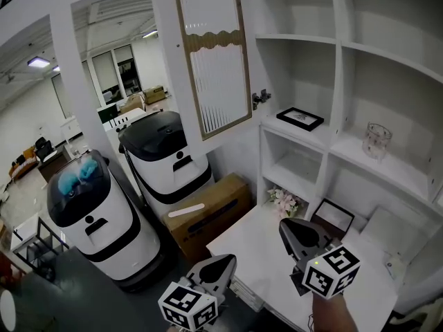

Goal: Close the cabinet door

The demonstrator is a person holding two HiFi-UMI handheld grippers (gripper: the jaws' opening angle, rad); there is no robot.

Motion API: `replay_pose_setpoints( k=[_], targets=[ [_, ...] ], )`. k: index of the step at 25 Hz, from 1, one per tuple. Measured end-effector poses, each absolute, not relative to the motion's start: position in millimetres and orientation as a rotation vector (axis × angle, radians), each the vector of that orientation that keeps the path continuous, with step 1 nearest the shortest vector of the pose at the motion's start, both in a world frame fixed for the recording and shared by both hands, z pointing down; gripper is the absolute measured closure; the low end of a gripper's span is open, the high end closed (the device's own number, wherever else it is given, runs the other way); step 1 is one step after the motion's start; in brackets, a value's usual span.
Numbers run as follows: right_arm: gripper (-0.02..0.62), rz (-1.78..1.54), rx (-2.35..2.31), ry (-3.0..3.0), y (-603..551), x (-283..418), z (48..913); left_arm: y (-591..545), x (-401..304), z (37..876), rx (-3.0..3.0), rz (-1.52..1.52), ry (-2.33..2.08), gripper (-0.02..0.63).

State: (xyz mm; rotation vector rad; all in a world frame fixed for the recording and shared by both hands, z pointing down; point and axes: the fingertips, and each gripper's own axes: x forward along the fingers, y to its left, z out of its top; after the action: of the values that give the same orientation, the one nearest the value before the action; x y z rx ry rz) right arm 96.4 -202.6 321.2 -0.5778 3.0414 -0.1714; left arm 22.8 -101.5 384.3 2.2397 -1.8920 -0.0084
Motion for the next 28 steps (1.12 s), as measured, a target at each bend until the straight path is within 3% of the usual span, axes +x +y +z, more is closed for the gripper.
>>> replay_pose_setpoints(
  k=[28],
  targets=[
    [0.591,-0.180,-0.265,3.048,-180.4,-8.5,310.4,-71.3,-50.4,373.8,2.073,0.001,-2.116,0.603]
  ],
)
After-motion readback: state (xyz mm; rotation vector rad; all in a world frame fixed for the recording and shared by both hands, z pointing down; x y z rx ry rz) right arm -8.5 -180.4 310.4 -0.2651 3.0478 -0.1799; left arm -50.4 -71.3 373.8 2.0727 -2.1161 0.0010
